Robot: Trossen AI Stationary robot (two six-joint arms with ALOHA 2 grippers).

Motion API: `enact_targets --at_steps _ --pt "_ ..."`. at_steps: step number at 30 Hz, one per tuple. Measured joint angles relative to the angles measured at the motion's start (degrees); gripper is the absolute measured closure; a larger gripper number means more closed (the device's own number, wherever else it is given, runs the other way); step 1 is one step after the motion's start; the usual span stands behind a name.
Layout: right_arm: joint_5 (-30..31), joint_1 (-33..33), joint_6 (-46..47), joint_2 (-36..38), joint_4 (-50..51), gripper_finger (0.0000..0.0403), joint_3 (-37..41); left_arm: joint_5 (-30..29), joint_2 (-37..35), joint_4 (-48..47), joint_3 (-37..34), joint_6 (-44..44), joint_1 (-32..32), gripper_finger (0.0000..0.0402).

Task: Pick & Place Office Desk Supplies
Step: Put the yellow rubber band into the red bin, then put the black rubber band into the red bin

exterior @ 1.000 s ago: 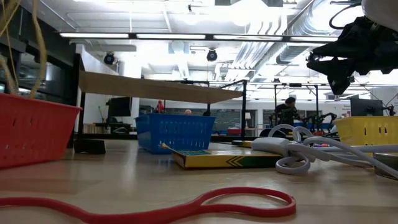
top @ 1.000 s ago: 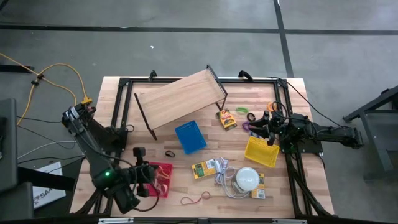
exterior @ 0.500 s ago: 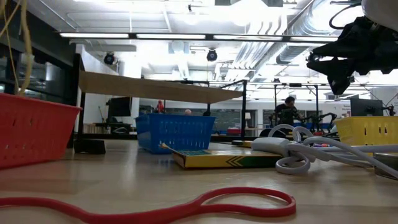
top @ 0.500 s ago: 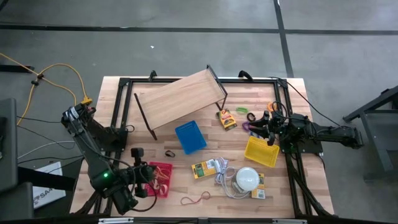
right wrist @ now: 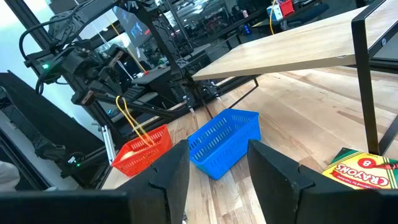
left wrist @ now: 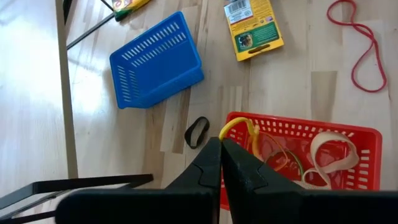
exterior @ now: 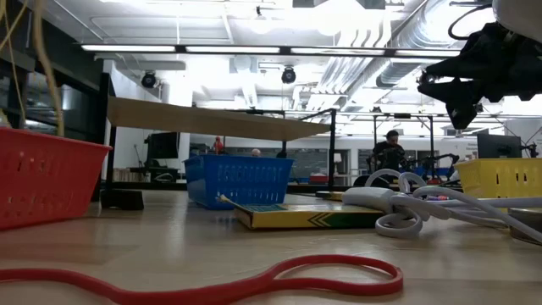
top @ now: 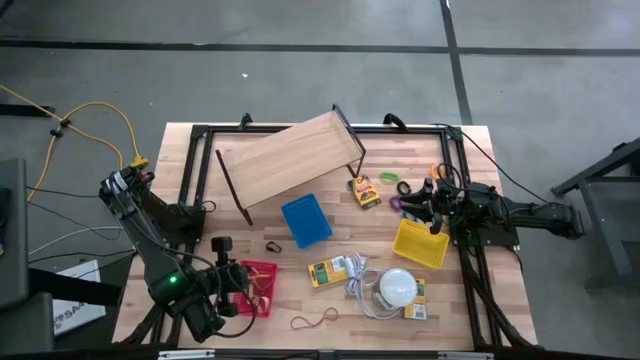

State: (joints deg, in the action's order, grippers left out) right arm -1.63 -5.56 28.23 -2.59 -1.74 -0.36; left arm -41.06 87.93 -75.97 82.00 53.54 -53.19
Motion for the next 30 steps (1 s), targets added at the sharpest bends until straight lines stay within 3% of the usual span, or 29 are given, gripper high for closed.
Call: enact_targets --at_steps 12,21,30 --pt "0.0 0.0 0.0 0.0 0.0 0.0253 0.0 4.0 0.0 -0.4 0.0 0.1 2.2 0.0399" --pt "0.0 0.0 0.0 0.0 0.0 0.0253 0.0 4.7 0.0 -0.5 0.0 0.4 2.2 0.036" --pt "0.0 0.0 0.0 0.0 0.0 0.0253 0.0 4.7 0.0 -0.6 0.0 0.5 2.2 0.0355"
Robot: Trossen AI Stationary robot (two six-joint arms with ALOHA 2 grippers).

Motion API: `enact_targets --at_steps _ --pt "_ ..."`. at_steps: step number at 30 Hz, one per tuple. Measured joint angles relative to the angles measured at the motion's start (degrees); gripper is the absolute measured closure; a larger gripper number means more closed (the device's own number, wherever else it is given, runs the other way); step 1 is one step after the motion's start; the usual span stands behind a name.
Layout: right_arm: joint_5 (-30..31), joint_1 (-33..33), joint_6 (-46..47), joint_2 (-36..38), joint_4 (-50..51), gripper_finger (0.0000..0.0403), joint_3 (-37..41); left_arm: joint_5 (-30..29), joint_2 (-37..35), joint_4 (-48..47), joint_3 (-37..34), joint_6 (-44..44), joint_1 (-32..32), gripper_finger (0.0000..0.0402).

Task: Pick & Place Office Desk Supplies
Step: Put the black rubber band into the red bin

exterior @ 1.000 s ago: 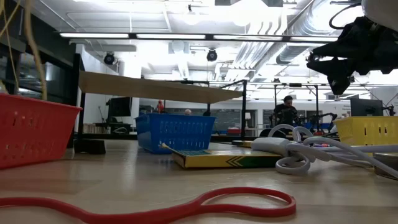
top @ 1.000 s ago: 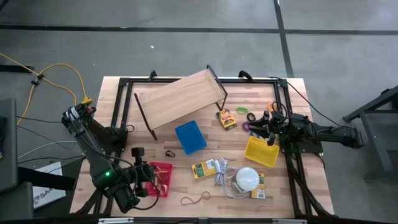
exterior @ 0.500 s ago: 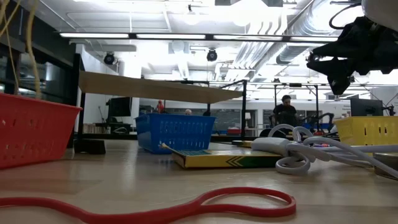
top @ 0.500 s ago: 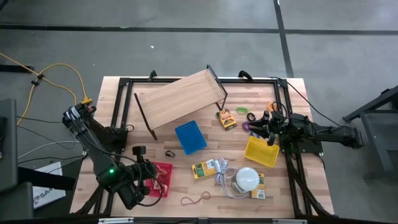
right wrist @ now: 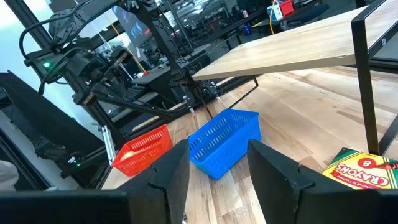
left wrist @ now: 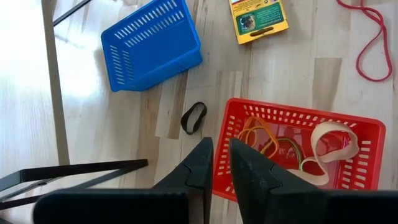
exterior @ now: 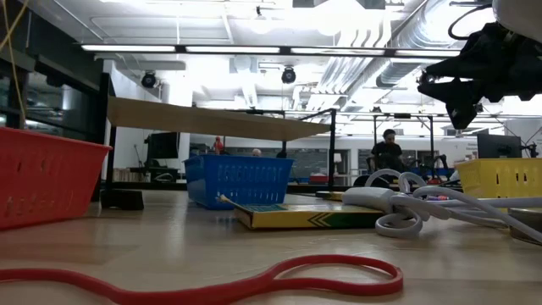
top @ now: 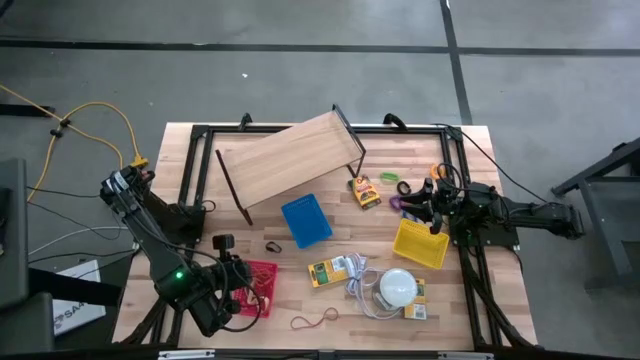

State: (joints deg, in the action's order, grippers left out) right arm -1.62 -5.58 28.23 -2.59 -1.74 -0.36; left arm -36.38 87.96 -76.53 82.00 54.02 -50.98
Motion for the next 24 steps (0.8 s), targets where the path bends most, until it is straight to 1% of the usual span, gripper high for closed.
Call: enact_targets --at_steps 8,13,19,24 --pt "0.0 0.0 0.0 0.0 0.0 0.0253 0.0 0.0 0.0 0.0 0.0 0.3 0.1 0.0355" --pt "0.0 0.0 0.0 0.0 0.0 0.0253 0.0 1.4 0.0 0.1 0.0 0.6 2.0 0.0355" --pt "0.0 0.0 0.0 0.0 0.0 0.0253 0.0 2.1 0.0 3.9 0.0 -5.1 5.4 0.0355" --pt "0.0 0.0 0.0 0.0 0.0 0.0253 0.0 5.0 1.4 9.5 0.0 -13.1 9.7 0.0355"
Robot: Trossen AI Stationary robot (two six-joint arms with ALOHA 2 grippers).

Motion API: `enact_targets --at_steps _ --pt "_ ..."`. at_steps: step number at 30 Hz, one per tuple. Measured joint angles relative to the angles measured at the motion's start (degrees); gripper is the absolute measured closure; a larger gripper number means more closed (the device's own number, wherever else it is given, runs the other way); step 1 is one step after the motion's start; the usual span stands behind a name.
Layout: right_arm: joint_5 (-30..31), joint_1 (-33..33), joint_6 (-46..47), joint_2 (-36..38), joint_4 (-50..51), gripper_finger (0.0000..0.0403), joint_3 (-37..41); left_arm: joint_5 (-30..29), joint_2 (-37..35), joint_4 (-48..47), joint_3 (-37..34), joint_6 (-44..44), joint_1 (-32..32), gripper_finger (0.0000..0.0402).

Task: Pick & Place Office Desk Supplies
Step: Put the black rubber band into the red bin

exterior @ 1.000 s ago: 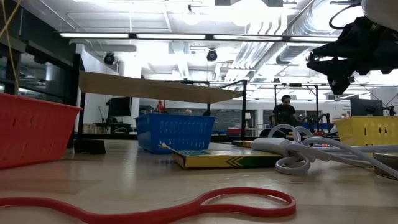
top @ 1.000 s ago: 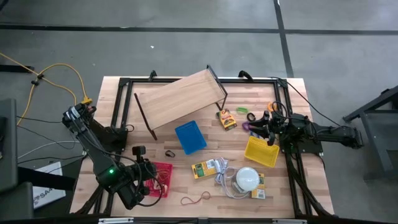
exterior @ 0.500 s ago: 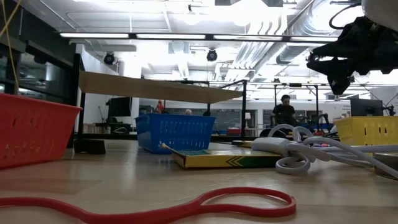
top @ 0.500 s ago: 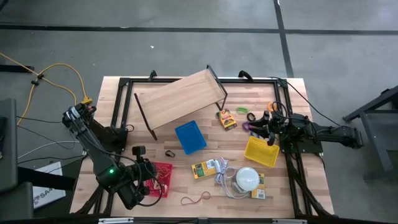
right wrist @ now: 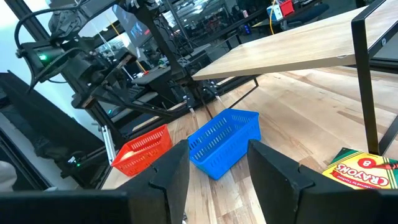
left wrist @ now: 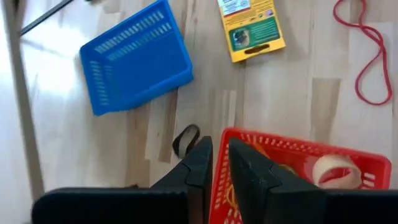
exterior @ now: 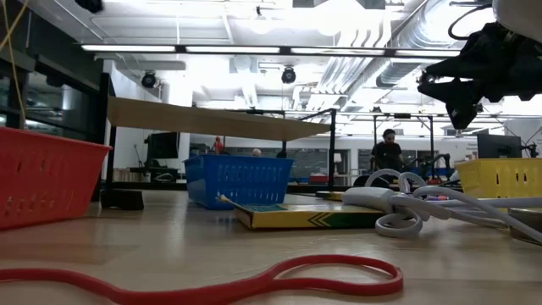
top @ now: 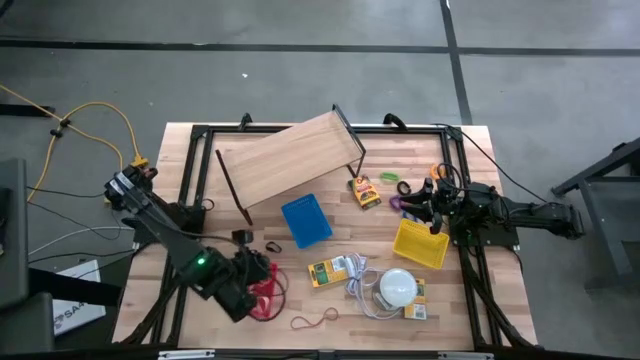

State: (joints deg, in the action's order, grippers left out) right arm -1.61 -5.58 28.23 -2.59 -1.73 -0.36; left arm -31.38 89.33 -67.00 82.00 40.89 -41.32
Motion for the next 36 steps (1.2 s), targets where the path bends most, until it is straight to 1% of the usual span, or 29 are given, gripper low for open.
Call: enact_targets --at_steps 4,9,13,17,25,36 --pt "0.0 0.0 0.0 0.0 0.0 0.0253 0.0 1.7 1.4 3.1 0.0 -6.3 3.7 0.0355" --pt "0.0 0.0 0.0 0.0 0.0 0.0253 0.0 5.3 2.9 3.6 0.0 -11.2 8.2 0.0355" --pt "0.0 0.0 0.0 0.0 0.0 0.0253 0.0 6.9 3.5 5.2 -0.1 -16.2 10.2 0.0355" --pt "0.0 0.0 0.0 0.0 0.0 0.0253 0.0 9.9 3.7 6.8 -0.5 -20.0 11.8 0.0355" --pt "0.0 0.0 0.0 0.0 0.0 0.0253 0.0 13.3 3.7 10.2 -5.3 -23.9 15.0 0.0355" --pt "0.0 0.0 0.0 0.0 -0.1 0.0253 0.0 22.0 3.7 16.6 -13.0 -29.0 19.9 0.0355"
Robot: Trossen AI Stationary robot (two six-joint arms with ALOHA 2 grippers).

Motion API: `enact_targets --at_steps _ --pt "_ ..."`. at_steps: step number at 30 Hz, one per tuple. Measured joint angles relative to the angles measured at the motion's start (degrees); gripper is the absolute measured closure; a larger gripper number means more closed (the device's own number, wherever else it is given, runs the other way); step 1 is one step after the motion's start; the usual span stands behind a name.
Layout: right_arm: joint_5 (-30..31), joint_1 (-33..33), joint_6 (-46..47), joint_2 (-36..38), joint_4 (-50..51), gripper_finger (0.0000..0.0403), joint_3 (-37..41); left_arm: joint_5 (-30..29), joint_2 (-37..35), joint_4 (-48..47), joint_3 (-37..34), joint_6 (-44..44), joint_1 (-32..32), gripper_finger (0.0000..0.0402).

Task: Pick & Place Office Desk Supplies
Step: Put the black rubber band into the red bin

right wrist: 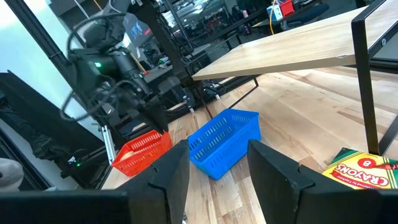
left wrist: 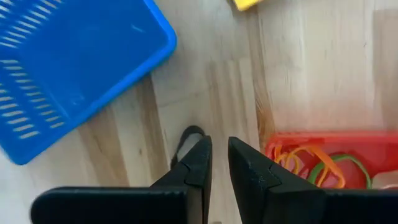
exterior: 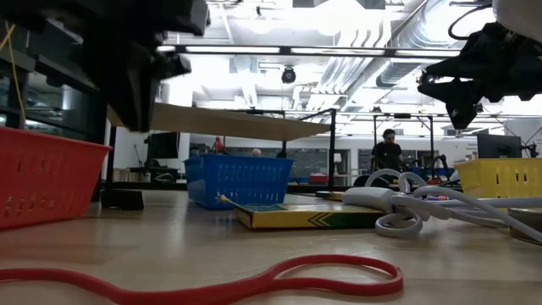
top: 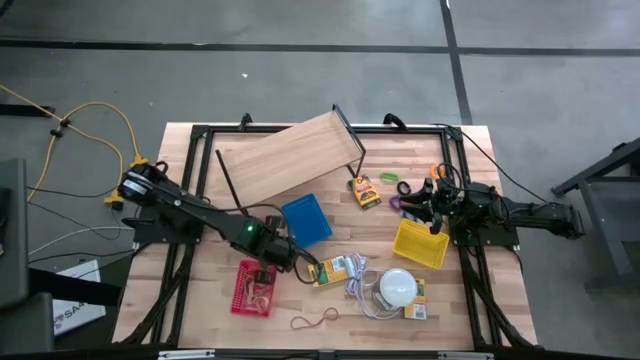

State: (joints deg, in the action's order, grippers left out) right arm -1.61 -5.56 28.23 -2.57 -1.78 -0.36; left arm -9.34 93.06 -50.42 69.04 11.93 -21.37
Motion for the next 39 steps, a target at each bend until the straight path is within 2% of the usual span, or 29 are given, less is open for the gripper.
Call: enact_targets --at_steps 11,25,35,39 --pt "0.0 0.0 0.0 0.0 0.0 0.0253 0.0 0.3 0.0 1.8 -2.3 -2.8 3.4 0.0355" --pt "0.0 0.0 0.0 0.0 0.0 0.0253 0.0 0.3 0.0 3.7 -7.3 -4.8 3.7 0.0355" --pt "0.0 0.0 0.0 0.0 0.0 0.0253 0.0 0.1 0.2 3.9 -7.5 -7.4 4.7 0.0355" --pt "0.0 0.0 0.0 0.0 0.0 0.0253 0.0 2.5 1.6 4.4 -7.2 -7.9 6.0 0.0355"
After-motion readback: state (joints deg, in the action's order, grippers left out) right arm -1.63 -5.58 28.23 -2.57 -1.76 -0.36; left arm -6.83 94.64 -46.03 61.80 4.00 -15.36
